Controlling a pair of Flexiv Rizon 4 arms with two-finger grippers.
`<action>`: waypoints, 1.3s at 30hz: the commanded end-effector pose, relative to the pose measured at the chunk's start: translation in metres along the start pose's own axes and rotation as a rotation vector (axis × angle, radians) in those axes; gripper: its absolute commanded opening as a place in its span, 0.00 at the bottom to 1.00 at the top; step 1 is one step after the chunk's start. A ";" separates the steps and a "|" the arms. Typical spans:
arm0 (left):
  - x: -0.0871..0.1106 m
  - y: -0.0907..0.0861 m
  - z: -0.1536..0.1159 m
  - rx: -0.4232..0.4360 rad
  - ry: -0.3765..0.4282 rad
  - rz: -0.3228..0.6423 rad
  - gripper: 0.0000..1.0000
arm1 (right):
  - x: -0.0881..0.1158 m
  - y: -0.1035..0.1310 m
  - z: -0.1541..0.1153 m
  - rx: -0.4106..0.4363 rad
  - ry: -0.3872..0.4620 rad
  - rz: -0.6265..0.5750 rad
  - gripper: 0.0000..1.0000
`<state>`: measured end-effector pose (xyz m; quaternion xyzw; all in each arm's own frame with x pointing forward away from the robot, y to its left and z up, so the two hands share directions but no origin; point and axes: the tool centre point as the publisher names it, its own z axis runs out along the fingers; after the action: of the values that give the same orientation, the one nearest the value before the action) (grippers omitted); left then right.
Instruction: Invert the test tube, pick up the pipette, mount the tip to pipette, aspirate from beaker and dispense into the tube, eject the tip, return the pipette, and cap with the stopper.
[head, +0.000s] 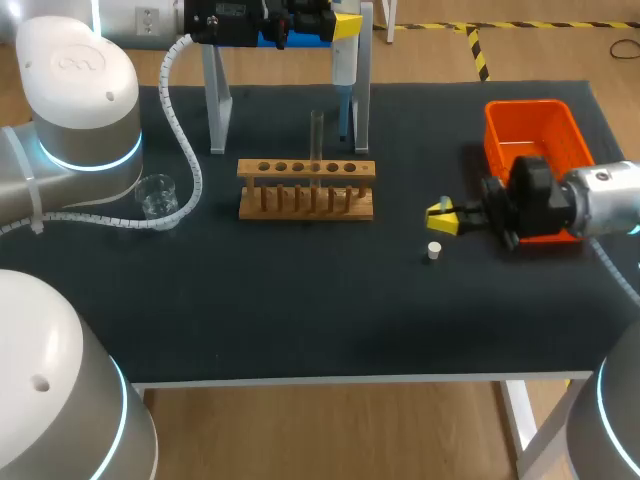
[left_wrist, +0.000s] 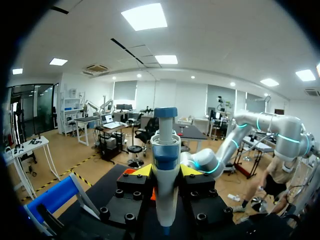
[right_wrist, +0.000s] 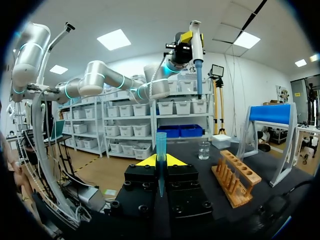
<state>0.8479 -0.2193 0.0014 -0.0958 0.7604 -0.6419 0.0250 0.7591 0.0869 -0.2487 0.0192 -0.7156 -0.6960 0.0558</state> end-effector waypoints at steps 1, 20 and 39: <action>0.000 0.001 0.000 0.004 0.001 0.001 0.00 | -0.012 0.001 0.023 0.002 0.010 -0.003 0.00; 0.000 0.001 0.000 0.004 0.001 0.001 0.00 | -0.047 0.008 0.077 -0.006 -0.005 -0.003 0.00; 0.000 0.001 0.000 0.004 0.001 0.001 0.00 | -0.069 0.017 0.109 -0.004 -0.026 -0.004 0.00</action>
<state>0.8480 -0.2192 0.0014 -0.0958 0.7604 -0.6418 0.0250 0.8148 0.1975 -0.2375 0.0117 -0.7150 -0.6976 0.0451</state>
